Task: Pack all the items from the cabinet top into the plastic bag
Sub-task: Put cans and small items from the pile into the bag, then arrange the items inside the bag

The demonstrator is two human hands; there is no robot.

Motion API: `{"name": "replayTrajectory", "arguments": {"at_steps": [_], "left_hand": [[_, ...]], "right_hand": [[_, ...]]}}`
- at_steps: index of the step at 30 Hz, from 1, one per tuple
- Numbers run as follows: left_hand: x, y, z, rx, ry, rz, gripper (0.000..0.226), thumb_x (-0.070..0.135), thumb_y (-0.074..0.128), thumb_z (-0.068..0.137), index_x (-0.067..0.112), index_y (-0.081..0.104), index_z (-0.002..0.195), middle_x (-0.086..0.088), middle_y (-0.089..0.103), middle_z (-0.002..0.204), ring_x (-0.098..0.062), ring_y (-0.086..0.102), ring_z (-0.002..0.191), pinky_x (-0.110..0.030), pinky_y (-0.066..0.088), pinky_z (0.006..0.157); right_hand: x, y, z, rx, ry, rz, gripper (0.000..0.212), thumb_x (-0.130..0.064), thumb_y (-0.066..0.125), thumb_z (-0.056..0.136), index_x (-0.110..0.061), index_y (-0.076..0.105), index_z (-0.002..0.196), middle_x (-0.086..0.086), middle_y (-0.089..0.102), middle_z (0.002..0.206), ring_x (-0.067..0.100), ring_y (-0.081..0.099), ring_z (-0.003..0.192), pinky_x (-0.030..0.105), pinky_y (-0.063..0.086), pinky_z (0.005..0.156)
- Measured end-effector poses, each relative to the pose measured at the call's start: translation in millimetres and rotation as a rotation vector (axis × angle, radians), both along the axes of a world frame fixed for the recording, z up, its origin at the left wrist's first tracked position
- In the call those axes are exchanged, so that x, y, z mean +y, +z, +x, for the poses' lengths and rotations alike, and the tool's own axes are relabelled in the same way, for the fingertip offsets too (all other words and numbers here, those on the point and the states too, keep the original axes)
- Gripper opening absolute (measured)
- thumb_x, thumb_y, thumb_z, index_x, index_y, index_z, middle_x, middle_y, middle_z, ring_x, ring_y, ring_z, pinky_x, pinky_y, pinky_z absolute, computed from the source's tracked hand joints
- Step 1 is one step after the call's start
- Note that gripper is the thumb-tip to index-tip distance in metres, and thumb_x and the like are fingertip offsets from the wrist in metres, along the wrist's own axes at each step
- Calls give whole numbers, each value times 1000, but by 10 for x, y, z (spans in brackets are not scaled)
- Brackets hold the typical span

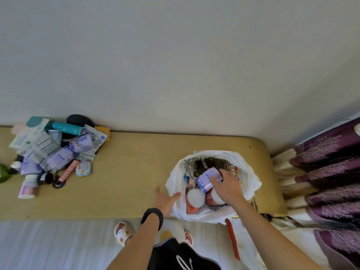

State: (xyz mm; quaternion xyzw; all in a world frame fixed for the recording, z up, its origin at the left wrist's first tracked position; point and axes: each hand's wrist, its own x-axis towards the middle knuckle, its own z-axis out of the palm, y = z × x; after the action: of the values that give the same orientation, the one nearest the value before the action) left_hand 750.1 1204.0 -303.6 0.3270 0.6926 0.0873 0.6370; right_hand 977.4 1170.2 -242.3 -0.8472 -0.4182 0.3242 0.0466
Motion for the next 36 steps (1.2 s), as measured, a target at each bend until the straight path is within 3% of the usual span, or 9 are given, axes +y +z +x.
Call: {"name": "replayTrajectory", "arguments": {"at_steps": [5,9,12,15,21,24,29,33,36], "left_hand": [[-13,-171,62,-53,-59,-100,97,49,75,71,8,30,146,-13,55,134,-33,60,113,-50,53,93],[-90,-109,150,23,-112,-35,41,35,63,87,7,56,116,-10,67,104,-29,66,93,-46,57,85],[-125,-25,174,175,-207,35,38,35,48,93,3,55,113,-15,65,100,-27,61,81,-36,53,74],[-81,200,189,234,-239,109,24,29,41,100,9,54,98,-8,59,83,-25,55,74,-31,42,66],[128,968,386,-16,-44,209,30,23,55,95,11,52,68,2,36,51,-16,32,47,-26,30,50],[299,1544,622,-167,-57,349,32,20,54,94,15,44,64,7,26,49,-12,21,46,-23,20,46],[534,2057,705,-257,-50,516,31,29,58,94,18,43,68,8,25,52,-11,20,47,-24,18,47],[423,1838,532,-139,-192,432,25,29,59,94,14,43,82,3,32,60,-11,25,46,-22,24,44],[179,1611,380,53,-335,398,23,26,61,93,14,44,84,-3,41,67,-16,32,50,-26,28,45]], "right_hand": [[-350,-18,194,-129,-427,289,68,-42,66,88,-8,41,141,16,37,149,35,36,135,47,37,108],[-447,-191,678,120,-824,87,102,-49,77,77,-14,17,151,19,29,153,42,34,136,54,37,108],[-468,-405,925,351,-796,47,101,-65,78,62,-20,38,143,13,54,137,37,55,120,54,47,100],[-398,-280,923,270,-789,115,52,-41,60,90,-11,52,133,17,60,127,38,57,112,44,49,93],[-476,-184,986,332,-926,379,16,-26,53,92,-11,49,94,12,56,82,28,53,78,41,43,68],[-553,-55,1055,343,-972,502,14,-22,54,94,-13,42,95,5,50,80,25,49,78,43,44,70],[-583,433,1180,231,-985,729,16,-18,54,96,-11,40,101,2,47,86,19,45,72,31,39,65],[-773,419,1102,197,-837,540,24,-24,56,95,-7,54,112,7,57,98,28,54,90,35,41,77],[-892,352,1027,189,-712,439,20,-26,53,98,-6,57,98,11,59,88,31,55,85,34,39,74]]}}
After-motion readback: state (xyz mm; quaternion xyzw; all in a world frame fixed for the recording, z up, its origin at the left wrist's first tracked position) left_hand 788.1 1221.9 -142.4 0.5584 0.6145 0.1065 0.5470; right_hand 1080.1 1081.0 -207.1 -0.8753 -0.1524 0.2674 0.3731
